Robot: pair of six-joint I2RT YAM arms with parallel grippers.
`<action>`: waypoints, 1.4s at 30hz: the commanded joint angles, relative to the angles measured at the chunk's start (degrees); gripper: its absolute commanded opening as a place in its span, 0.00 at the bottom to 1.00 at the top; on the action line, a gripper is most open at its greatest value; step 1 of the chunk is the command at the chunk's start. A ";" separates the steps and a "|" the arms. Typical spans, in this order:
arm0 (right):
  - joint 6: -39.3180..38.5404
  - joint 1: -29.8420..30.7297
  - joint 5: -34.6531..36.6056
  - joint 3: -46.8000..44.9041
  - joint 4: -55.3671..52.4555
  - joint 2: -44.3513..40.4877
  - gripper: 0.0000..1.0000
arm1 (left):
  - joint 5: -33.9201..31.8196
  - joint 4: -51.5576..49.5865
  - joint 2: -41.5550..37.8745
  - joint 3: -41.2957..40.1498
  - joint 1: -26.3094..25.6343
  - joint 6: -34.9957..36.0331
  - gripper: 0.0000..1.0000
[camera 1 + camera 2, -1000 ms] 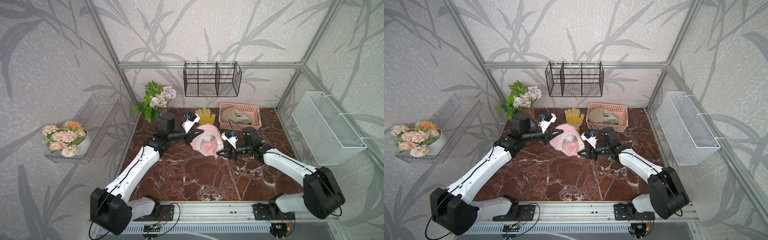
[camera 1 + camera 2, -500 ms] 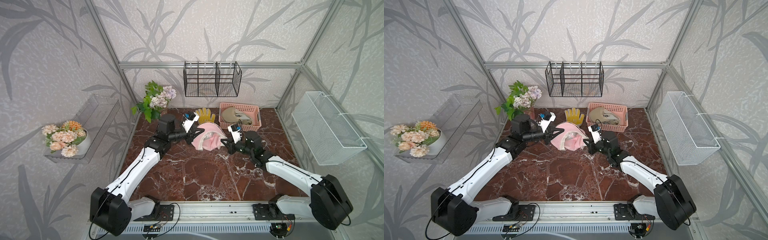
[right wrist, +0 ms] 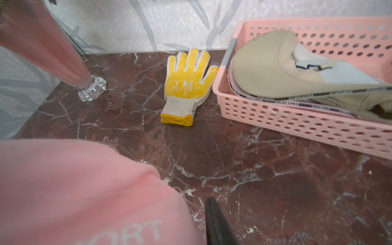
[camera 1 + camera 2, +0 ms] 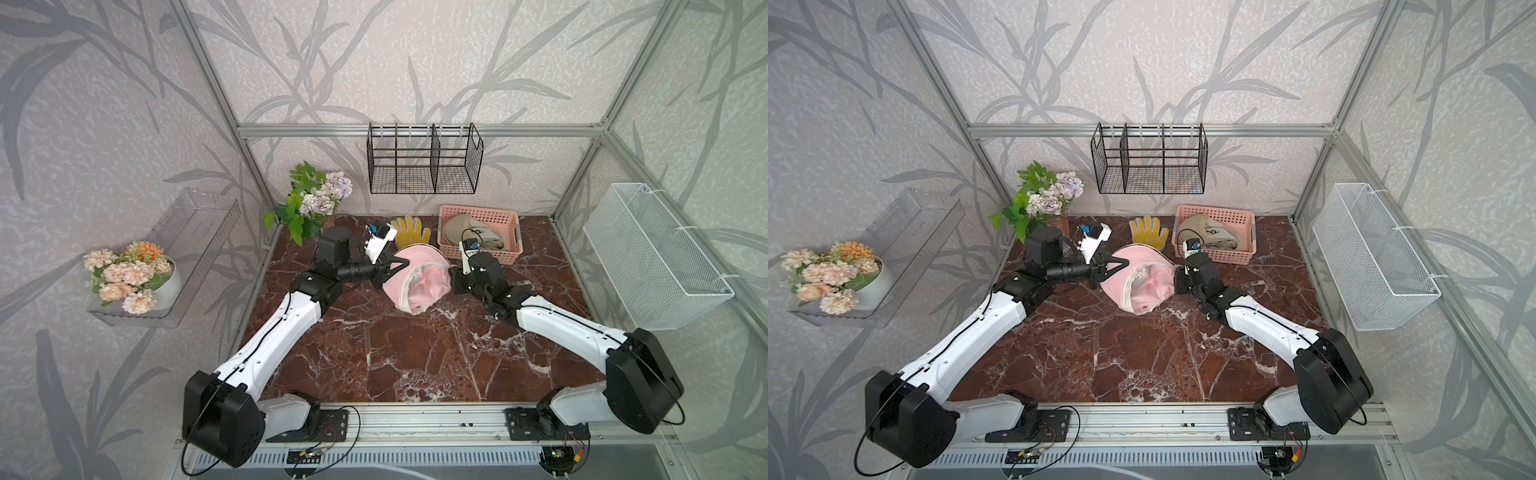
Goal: Turn the baseball cap inside out
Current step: Turn over the baseball cap.
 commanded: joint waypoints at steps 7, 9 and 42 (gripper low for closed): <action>4.98 -1.41 9.88 2.98 -17.00 5.33 0.27 | -1.74 6.23 -2.99 3.95 0.06 -4.14 0.00; 5.26 -1.42 10.56 3.94 -19.60 6.13 0.28 | -3.39 6.29 -2.80 3.71 0.05 -4.40 0.00; -39.42 12.76 -14.64 -17.52 13.69 -19.79 0.64 | -19.59 8.61 1.38 -4.31 -1.24 -40.48 0.00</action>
